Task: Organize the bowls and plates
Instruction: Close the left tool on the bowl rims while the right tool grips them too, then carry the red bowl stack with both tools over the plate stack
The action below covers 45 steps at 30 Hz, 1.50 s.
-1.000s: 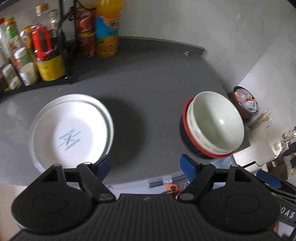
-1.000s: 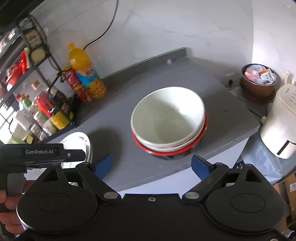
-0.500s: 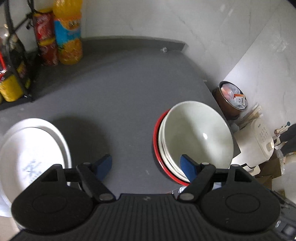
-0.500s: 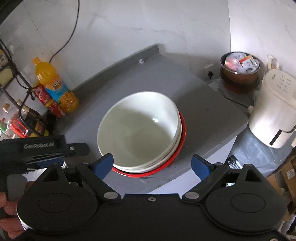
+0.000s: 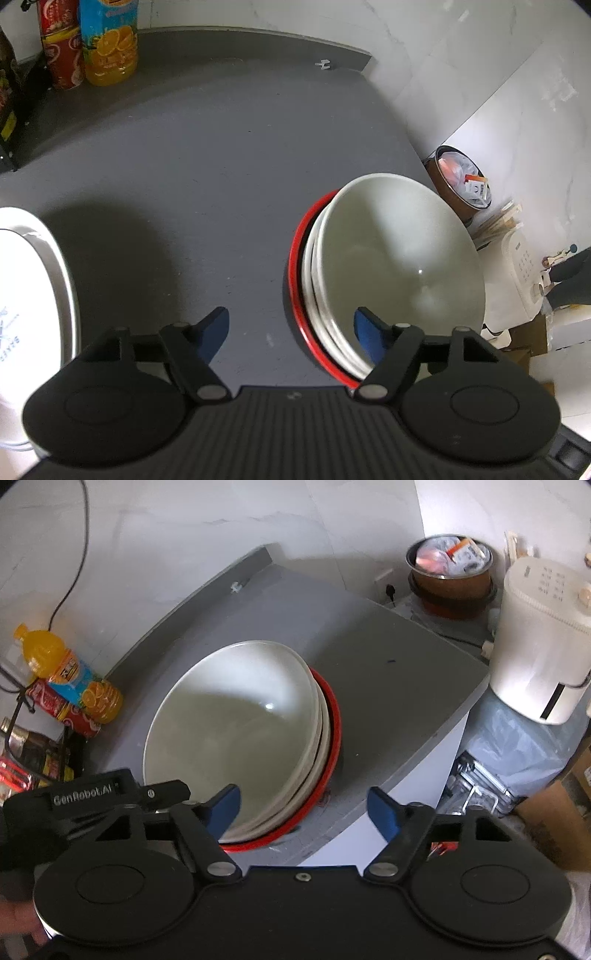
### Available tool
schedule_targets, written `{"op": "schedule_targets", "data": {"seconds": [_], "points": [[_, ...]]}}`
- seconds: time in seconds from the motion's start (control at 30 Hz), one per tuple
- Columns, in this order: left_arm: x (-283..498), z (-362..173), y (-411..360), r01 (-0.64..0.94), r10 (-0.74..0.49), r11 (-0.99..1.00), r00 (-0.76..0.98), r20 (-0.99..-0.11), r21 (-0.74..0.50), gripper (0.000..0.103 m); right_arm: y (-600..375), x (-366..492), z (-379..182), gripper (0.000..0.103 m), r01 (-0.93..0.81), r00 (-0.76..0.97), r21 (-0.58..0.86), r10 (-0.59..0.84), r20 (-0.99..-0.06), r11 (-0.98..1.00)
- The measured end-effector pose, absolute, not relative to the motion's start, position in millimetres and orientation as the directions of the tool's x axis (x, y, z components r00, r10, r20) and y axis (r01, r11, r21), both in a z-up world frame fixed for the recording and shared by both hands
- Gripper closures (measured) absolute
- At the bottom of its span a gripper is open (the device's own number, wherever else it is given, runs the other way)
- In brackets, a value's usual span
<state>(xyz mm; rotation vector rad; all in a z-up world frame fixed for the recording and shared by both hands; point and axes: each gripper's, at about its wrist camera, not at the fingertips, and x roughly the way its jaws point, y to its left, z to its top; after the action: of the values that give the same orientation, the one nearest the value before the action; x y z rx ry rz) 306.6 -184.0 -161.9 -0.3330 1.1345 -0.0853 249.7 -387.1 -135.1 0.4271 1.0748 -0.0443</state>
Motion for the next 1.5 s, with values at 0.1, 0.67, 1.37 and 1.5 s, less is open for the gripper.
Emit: {"op": "schedule_targets", "data": {"seconds": [0.1,0.67,1.37,1.5], "points": [[310.6,-164.4,-183.1,-0.109,-0.244,0.943,0.419,-0.875,-0.315,0.048,-386.4,257.4,-142.0,0.043,0.268,0.465,0.328,0.177,-0.867,0.906],[330.2,-187.4,-180.2,-0.16,-0.324,0.901,0.376,-0.868,-0.404,0.074,-388.2,278.0,-159.5,0.072,0.313,0.432,0.279,0.125,-0.893,0.908],[293.9,-127.3,-134.3,-0.199,-0.269,0.888,0.506,-0.819,-0.415,0.074,-348.3,270.5,-107.4,0.072,0.193,0.5,0.36,0.224,-0.836,0.913],[278.9,-115.1,-111.0,-0.226,-0.253,0.875,0.542,-0.801,-0.429,0.074,-327.6,266.9,-98.2,0.072,0.148,0.503,0.383,0.264,-0.823,0.912]]}}
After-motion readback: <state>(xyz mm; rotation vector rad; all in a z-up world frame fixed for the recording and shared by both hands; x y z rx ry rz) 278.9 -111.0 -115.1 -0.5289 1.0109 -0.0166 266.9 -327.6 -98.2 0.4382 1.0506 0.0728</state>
